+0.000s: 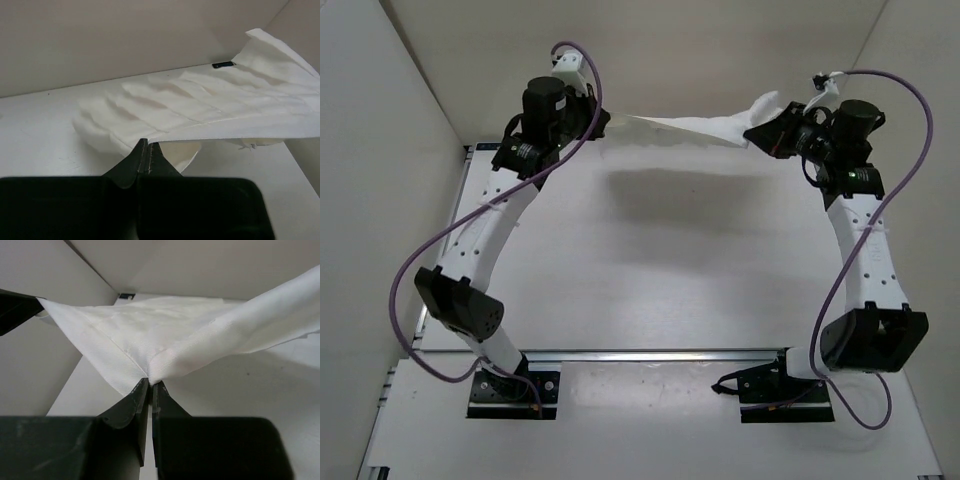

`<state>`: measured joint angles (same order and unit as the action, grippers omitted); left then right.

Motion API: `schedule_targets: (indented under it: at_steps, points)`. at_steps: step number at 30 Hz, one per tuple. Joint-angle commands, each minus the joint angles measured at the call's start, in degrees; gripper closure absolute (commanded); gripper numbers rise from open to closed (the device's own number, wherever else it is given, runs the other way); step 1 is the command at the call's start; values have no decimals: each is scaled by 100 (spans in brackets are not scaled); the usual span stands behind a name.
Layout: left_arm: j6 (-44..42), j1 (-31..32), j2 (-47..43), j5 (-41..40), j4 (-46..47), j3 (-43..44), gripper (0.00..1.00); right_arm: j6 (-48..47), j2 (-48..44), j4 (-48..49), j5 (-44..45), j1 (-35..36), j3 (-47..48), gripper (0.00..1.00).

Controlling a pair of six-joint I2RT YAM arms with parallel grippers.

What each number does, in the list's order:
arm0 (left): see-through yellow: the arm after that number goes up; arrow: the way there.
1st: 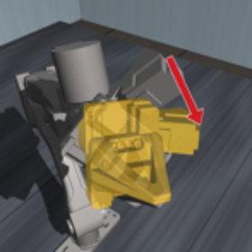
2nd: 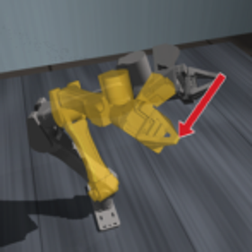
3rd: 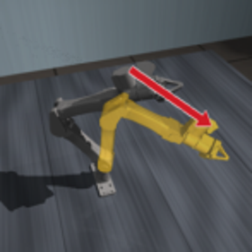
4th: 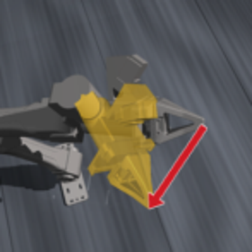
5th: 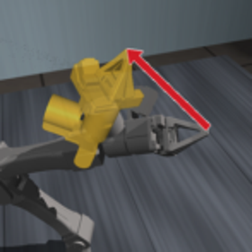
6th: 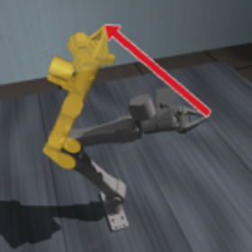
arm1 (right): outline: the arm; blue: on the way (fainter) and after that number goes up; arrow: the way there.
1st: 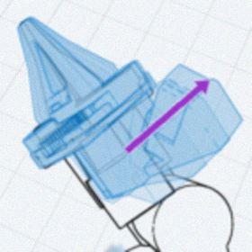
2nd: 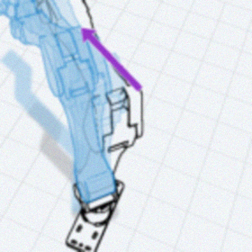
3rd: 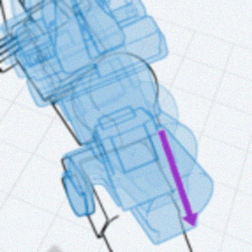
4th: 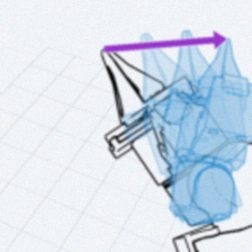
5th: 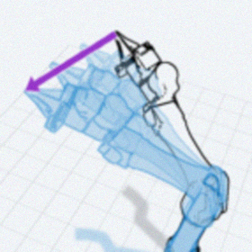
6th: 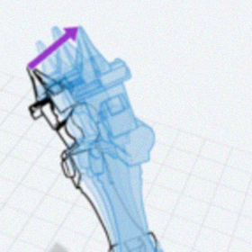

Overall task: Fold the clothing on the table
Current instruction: Fold the skirt

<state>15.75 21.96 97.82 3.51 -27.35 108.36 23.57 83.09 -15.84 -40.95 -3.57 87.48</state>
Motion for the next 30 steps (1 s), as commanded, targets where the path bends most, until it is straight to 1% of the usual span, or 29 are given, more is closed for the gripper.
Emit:
schedule_targets:
  at_steps: [1, 2, 3, 4, 5, 6, 7, 8, 9, 10, 11, 12, 13, 14, 15, 16, 17, 18, 20, 21, 22, 24, 26, 30]
  points:
    - [-423, 46, -902, -684, 18, -146, 100, -317, -625, 45, 306, -213, -404, 100]
    - [-415, 80, -1070, -763, 228, -705, 100, -318, -845, 167, 350, -257, -651, 100]
    - [-362, 63, -1455, -807, 535, -1468, 100, -275, -995, 264, 290, -327, -1219, 100]
    - [-327, 98, -1816, -843, 677, -1910, 100, -196, -1249, 343, 246, -363, -1860, 99]
    - [-240, 125, -2228, -808, 888, -2619, 100, -186, -1486, 483, 184, -381, -2188, 100]
    - [-108, 142, -2380, -790, 942, -3297, 100, -169, -1619, 476, 184, -381, -2827, 100]
    - [-20, 212, -2756, -799, 934, -3912, 100, -143, -1899, 502, 227, -268, -3434, 100]
    - [59, 308, -3108, -877, 890, -4214, 100, -177, -2198, 398, 271, -214, -4014, 100]
    - [182, 388, -3285, -835, 759, -4792, 100, -186, -2340, 258, 350, -40, -4228, 100]
    - [357, 493, -3626, -773, 671, -5259, 100, -117, -2689, 178, 403, 145, -4692, 100]
    - [568, 668, -3986, -633, 418, -5481, 100, 75, -3058, 21, 482, 277, -5071, 100]
    - [665, 765, -4147, -571, 84, -5857, 100, 182, -3479, -103, 483, 513, -5240, 99]
    - [945, 958, -4505, -510, -197, -6148, 100, 348, -3649, -295, 657, 803, -5520, 100]
    - [1191, 1029, -4857, -483, -313, -6438, 100, 576, -4042, -367, 885, 1093, -5758, 100]
    - [1298, 934, -5147, -370, -471, -6545, 100, 778, -4325, -402, 965, 1165, -5925, 100]
    - [1395, 846, -5281, -220, -568, -6738, 100, 876, -4414, -359, 949, 1262, -6023, 100]
    - [1378, 558, -5395, -132, -604, -6888, 100, 1008, -4502, -333, 827, 1245, -6259, 100]
    - [1352, 268, -5414, 52, -604, -6941, 100, 1131, -4442, -63, 530, 1193, -6539, 100]
    - [1230, 4, -5126, 237, -596, -7004, 100, 1202, -4127, 456, 116, 930, -6856, 100]
    - [1194, -50, -4906, 282, -613, -7012, 100, 1167, -3890, 519, 9, 911, -6885, 100]
    - [1185, -34, -4774, 238, -500, -7038, 100, 1080, -3636, 555, 17, 815, -6885, 100]
    - [1211, 142, -4317, 151, -376, -7065, 100, 913, -3232, 661, 61, 841, -6806, 100]
    - [1307, 168, -4079, 159, -131, -7074, 100, 790, -2896, 731, 17, 815, -6544, 100]
    - [1326, -42, -3832, 203, 177, -6986, 100, 570, -2263, 828, 61, 780, -5789, 100]
